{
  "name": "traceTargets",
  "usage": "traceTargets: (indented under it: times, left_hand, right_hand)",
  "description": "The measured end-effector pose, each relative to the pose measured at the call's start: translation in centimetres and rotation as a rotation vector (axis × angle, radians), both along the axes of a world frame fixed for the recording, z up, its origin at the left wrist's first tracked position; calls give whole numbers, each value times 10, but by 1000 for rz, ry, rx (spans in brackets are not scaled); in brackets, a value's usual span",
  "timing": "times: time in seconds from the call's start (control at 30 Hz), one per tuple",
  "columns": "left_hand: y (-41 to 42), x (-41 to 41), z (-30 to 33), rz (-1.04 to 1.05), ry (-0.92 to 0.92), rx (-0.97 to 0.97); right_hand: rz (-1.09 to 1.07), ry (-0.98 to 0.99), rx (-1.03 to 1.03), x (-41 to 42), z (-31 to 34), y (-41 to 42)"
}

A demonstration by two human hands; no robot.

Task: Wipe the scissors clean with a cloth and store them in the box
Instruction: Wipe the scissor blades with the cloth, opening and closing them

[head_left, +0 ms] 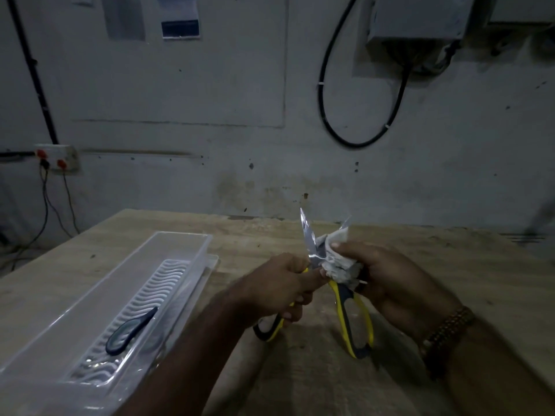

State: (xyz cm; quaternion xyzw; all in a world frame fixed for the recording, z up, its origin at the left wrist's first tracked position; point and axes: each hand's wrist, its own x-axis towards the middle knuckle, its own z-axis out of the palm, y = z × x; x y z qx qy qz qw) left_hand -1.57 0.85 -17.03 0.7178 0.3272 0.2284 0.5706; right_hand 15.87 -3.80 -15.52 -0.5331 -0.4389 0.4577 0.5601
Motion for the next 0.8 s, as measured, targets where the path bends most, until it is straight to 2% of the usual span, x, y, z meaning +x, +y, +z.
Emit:
traceTargets:
  times: [0.13,0.33,0.5,0.8]
  left_hand:
    - [-4,4,2,0,14,-2]
    - [-5,7,-1,49,32,-9]
    - [-4,9,-2,76,47,-7]
    - [-8,22,-1,92,14,18]
  right_hand:
    - [-84,57,19,-9,0,-1]
    - [-119,-5,-9,-8,-4,-2]
    - [-183,-19,50,-11,-6,1]
    - [-352,107,90,-20,-6,10]
